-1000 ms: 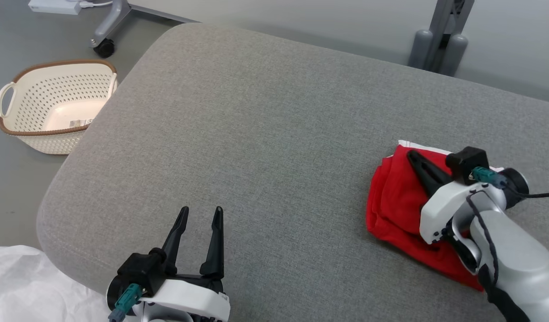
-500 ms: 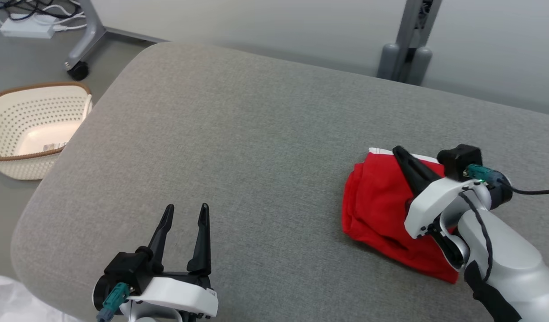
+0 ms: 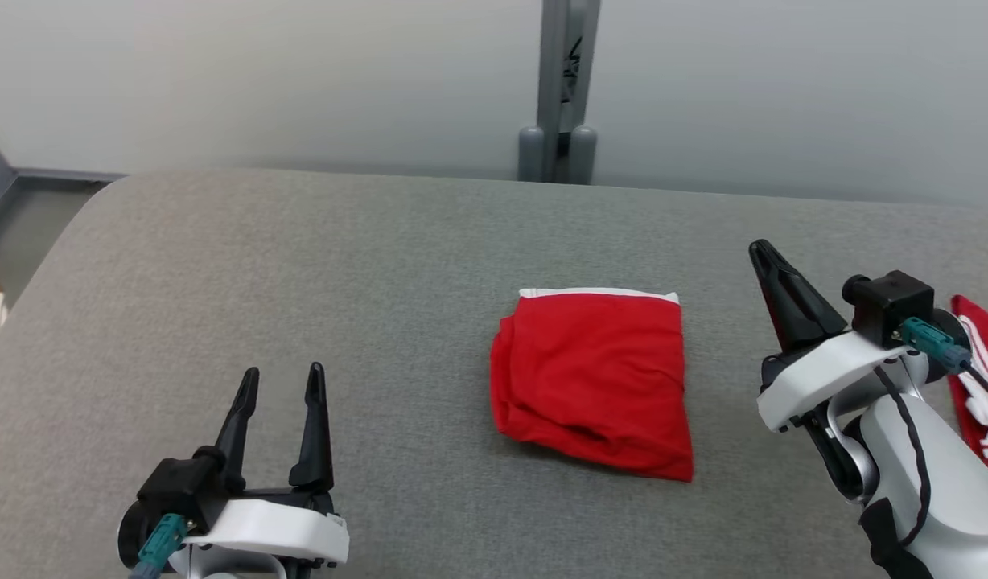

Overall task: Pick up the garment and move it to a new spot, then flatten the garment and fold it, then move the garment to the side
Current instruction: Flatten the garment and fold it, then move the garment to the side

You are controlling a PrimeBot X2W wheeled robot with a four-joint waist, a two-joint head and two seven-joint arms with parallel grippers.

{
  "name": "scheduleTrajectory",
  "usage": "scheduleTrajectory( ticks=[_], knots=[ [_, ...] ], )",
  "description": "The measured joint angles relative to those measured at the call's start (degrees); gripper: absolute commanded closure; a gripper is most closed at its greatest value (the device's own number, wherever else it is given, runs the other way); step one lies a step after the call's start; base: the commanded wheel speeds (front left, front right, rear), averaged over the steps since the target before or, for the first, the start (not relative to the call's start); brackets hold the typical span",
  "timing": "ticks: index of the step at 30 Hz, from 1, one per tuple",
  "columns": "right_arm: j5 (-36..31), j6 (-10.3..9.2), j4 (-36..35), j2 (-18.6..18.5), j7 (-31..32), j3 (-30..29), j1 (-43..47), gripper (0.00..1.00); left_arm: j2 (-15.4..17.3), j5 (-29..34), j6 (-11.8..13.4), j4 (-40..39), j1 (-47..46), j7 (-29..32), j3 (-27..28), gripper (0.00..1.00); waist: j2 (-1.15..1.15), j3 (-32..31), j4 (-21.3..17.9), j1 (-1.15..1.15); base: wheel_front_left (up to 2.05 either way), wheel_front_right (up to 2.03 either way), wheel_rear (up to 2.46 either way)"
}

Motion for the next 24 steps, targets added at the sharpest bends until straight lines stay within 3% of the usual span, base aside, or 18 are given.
scheduleTrajectory(
  ticks=[9, 17, 18, 19, 24],
  knots=[
    [-5.3, -0.01, -7.1, 3.5, 0.0, -7.8, 8.6, 1.00, 0.0, -0.6, -0.4, -0.6, 0.6, 0.0, 3.3, 0.00, 0.00, -1.7, -7.4, 0.00, 0.00, 0.00, 0.00],
    [-6.8, -0.01, -8.0, 6.3, 0.0, -11.7, 16.0, 1.00, 0.0, -0.1, -0.5, 2.8, 1.4, 0.0, 3.4, 0.00, 0.00, -2.0, -10.6, 0.00, 0.00, 0.00, 0.00],
    [-7.7, -0.01, -6.9, 6.5, 0.0, -11.8, 16.8, 0.07, -0.1, 0.4, 0.0, 4.6, 2.3, 0.0, 3.1, 0.00, 0.00, -2.1, -10.8, 0.00, 0.00, 0.00, 0.00],
    [-7.9, -0.01, -6.6, 6.7, 0.0, -11.7, 17.0, 0.00, 0.0, 0.3, 0.3, 4.8, 2.2, 0.0, 3.1, 0.00, 0.00, -2.1, -10.9, 0.00, 0.00, 0.00, 0.00],
    [-8.0, -0.01, -5.8, 7.8, 0.0, -12.0, 17.2, 0.00, 0.0, 0.1, 0.3, 5.3, 2.2, 0.0, 3.2, 0.00, 0.00, -2.2, -10.9, 0.00, 0.00, 0.00, 0.00]
  ],
)
